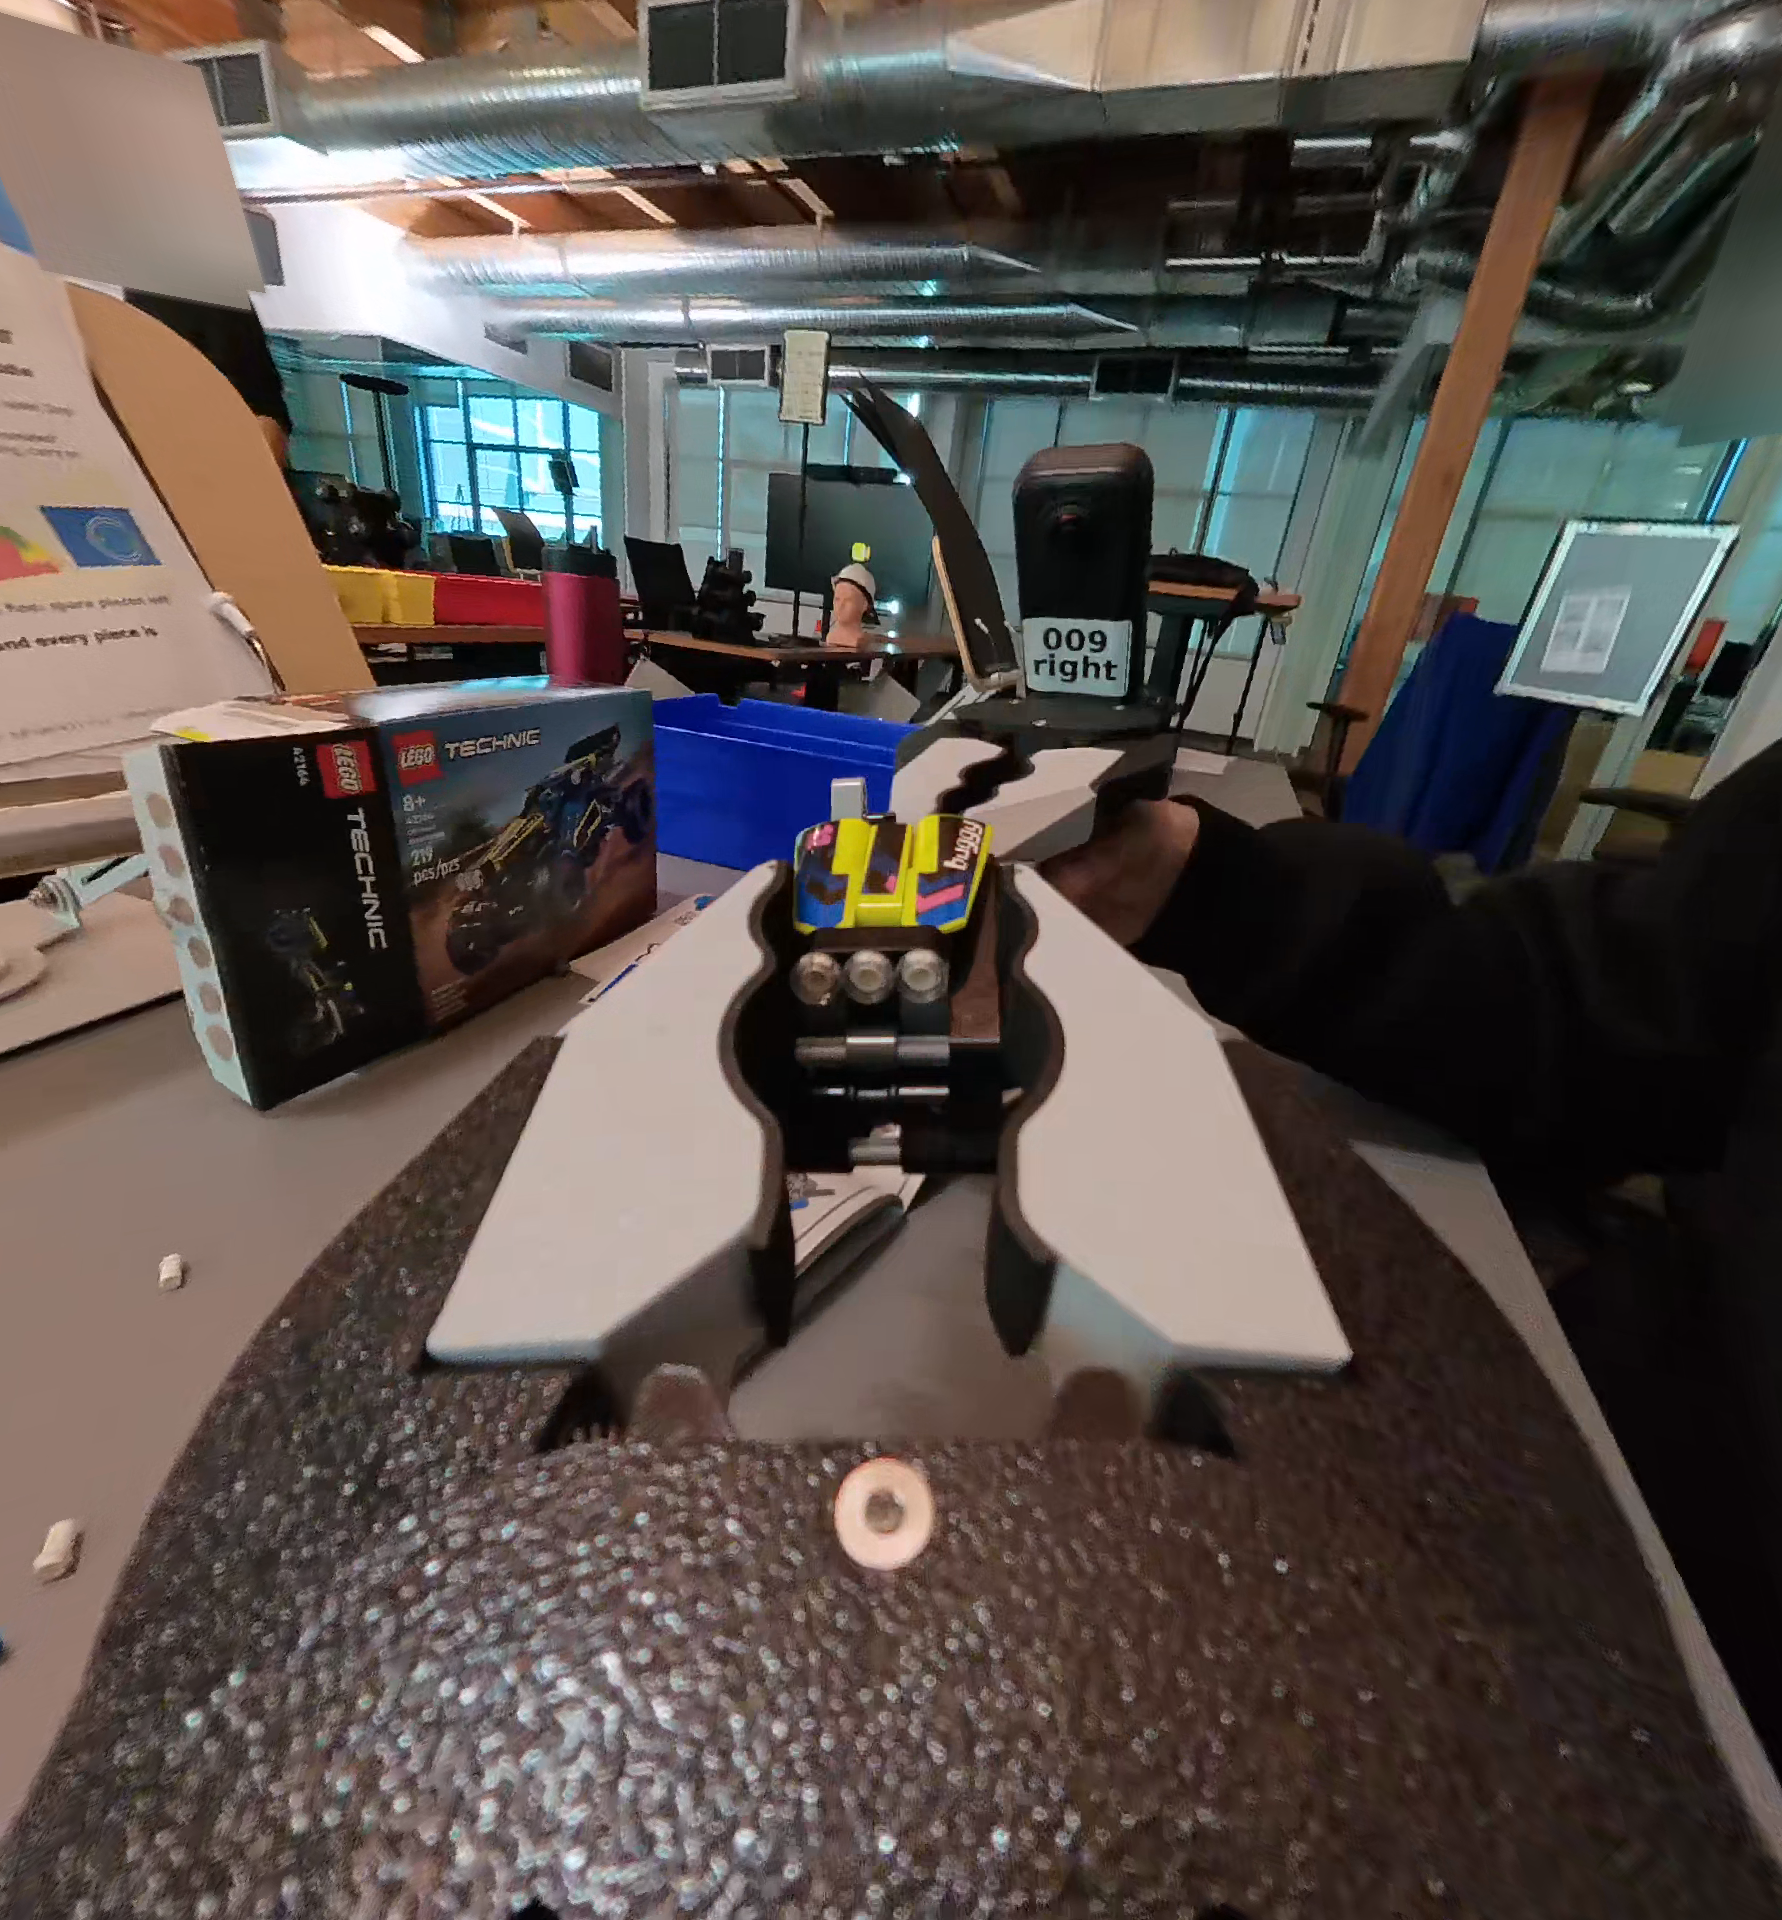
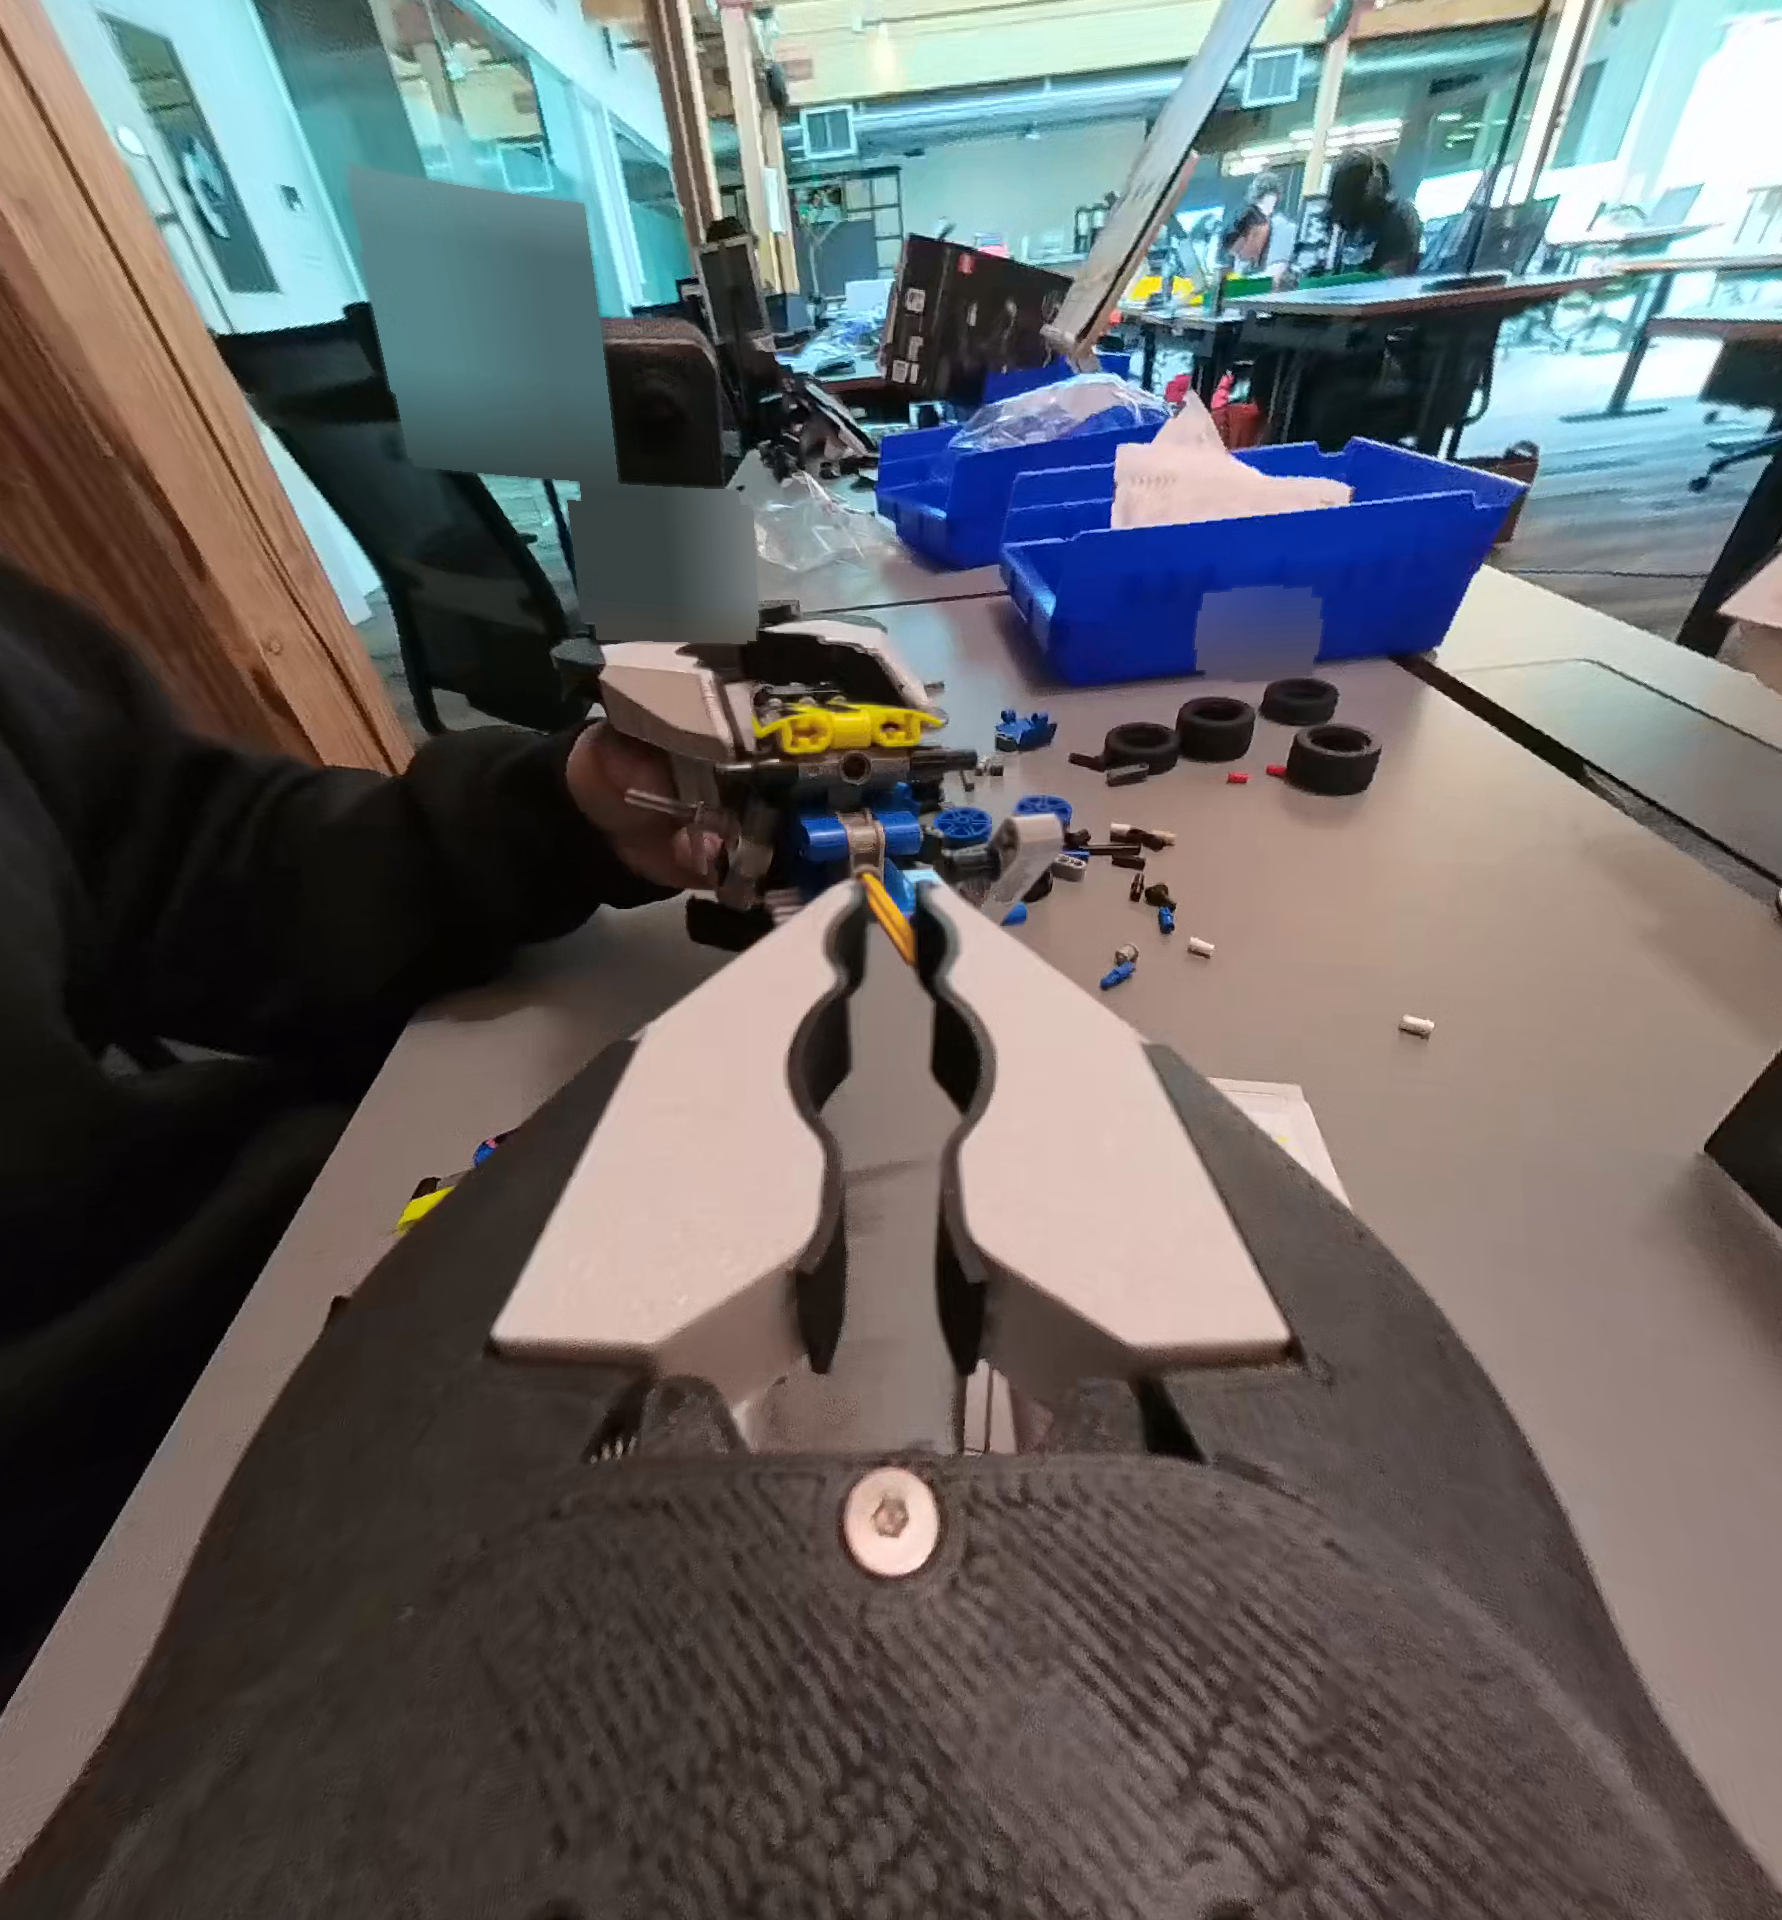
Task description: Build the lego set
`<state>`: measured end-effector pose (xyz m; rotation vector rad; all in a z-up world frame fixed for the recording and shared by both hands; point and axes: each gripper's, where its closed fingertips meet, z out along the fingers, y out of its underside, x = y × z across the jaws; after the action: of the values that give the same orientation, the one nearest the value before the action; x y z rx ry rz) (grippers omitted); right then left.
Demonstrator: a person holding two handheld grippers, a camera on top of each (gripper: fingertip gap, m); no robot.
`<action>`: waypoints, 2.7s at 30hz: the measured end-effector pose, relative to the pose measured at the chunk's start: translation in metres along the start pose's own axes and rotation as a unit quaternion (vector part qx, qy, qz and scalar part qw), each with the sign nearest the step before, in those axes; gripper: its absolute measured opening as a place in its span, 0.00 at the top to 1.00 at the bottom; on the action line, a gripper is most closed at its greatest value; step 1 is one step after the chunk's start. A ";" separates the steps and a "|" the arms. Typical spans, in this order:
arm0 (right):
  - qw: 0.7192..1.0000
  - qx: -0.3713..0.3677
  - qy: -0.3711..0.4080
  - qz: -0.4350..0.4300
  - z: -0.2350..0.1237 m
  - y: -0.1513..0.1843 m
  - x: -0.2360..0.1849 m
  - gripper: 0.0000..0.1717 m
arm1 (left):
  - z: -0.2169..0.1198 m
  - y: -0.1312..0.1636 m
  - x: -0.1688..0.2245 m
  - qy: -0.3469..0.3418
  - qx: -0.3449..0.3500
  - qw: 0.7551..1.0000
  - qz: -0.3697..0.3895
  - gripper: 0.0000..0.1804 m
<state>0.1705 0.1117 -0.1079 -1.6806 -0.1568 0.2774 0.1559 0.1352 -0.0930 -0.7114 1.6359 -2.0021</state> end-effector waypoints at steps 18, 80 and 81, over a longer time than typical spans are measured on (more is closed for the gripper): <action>0.999 -0.020 0.029 -0.020 -0.014 0.024 -0.003 0.90 | 0.001 0.006 0.008 0.052 -0.030 0.995 0.083 0.81; 0.909 0.223 0.040 0.349 -0.102 0.042 0.011 1.00 | 0.044 0.050 0.007 0.044 -0.124 0.981 0.143 0.86; 0.913 0.210 0.052 0.347 -0.102 0.045 0.013 1.00 | 0.045 0.057 0.006 0.052 -0.140 0.981 0.124 0.86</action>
<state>0.2082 0.0120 -0.1427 -1.2614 0.5618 0.6981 0.1815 0.0874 -0.1410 -0.4756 1.9866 -1.6773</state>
